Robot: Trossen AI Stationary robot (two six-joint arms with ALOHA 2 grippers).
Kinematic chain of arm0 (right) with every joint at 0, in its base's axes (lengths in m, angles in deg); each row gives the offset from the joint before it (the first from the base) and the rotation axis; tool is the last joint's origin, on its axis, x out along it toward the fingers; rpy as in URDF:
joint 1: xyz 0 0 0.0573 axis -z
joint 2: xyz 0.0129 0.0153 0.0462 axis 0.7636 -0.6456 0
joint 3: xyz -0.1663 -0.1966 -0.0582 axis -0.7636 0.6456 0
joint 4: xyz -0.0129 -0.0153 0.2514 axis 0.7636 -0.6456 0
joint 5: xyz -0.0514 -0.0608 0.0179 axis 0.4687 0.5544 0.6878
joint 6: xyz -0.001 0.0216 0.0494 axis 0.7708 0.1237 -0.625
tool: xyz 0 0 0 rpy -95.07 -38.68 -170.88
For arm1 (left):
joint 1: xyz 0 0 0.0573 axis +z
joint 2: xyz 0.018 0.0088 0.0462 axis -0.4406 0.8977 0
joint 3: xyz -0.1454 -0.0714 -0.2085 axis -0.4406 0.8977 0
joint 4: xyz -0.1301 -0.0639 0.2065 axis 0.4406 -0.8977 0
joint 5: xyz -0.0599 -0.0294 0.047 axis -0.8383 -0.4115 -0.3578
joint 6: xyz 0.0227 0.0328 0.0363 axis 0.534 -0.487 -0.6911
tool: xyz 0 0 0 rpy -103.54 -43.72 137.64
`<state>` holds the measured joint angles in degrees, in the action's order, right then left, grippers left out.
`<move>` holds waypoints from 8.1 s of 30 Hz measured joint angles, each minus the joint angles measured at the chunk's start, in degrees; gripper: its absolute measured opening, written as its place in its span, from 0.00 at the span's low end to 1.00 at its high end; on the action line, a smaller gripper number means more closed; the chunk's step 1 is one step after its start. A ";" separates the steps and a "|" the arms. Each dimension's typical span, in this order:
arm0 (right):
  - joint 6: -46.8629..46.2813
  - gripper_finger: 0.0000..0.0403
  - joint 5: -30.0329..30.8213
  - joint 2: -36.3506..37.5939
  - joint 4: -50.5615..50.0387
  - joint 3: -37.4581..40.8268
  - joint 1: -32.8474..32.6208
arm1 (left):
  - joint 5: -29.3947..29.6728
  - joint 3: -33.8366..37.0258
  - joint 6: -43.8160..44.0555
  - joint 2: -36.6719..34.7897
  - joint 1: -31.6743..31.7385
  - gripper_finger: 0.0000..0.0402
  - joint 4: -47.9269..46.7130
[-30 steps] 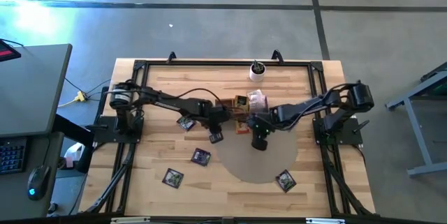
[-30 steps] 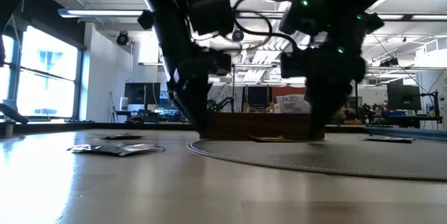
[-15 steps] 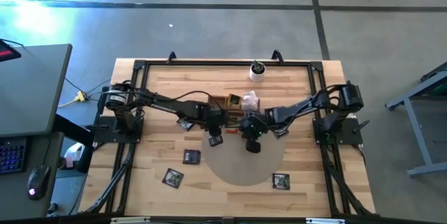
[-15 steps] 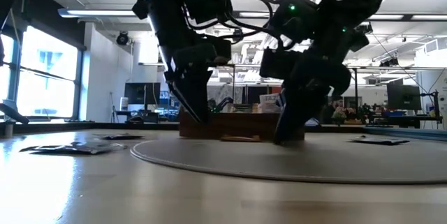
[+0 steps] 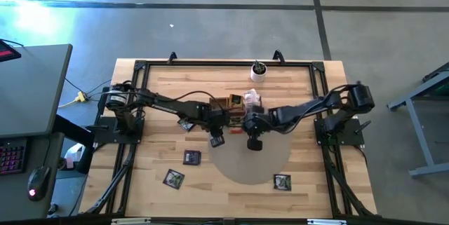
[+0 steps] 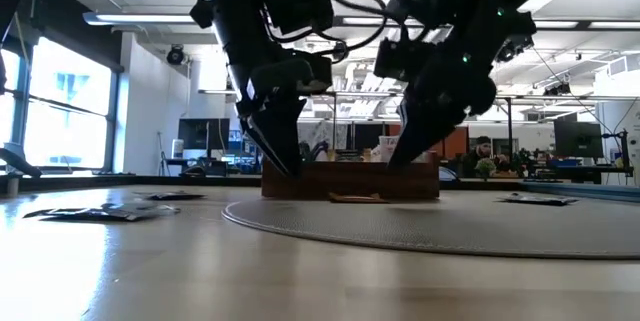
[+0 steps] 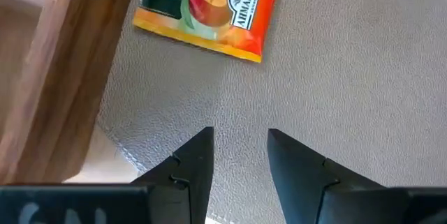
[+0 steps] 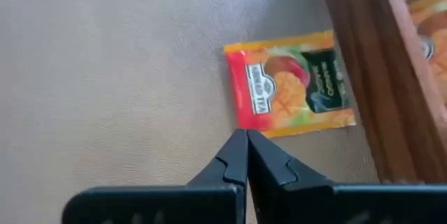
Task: Pick & Place Tea
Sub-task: Put the yellow tea bag into the middle section of the wooden organizer
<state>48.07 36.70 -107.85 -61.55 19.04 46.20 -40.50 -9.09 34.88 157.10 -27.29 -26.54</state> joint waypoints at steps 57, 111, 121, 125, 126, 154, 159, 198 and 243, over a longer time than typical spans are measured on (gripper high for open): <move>-5.64 0.00 3.73 -0.19 -6.53 0.01 3.66 | -3.64 20.94 24.66 -2.96 2.25 0.33 42.59; -0.14 0.00 -0.40 -9.14 7.89 -0.20 5.89 | 4.03 16.26 26.60 2.33 2.31 0.25 36.62; 0.57 0.00 -0.53 -9.25 9.50 -0.05 5.85 | 4.05 16.35 24.56 3.22 2.34 0.08 39.97; 1.81 0.00 -2.02 -8.42 7.89 -0.05 5.87 | 3.45 16.35 23.52 3.24 2.30 0.01 40.22; 2.32 0.00 -2.76 -7.82 6.85 -0.05 5.87 | 3.26 16.35 23.49 3.12 2.25 0.01 40.25; 1.60 0.00 14.95 14.67 -5.83 0.10 -8.74 | 12.87 16.16 14.45 -10.38 5.10 0.00 35.33; 1.60 0.00 14.97 14.67 -5.83 0.10 -8.73 | 12.85 16.20 12.88 -11.15 7.92 0.00 33.03; -18.53 0.28 6.68 2.45 0.77 2.07 -0.19 | -7.17 16.33 6.72 -6.09 2.43 0.35 29.78; -40.01 0.27 10.24 -4.26 5.70 2.07 1.34 | -0.90 13.68 -0.53 3.77 2.62 0.35 37.34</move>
<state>8.05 46.93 -112.11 -55.85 21.11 47.55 -41.40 4.60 34.35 160.87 -24.67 10.79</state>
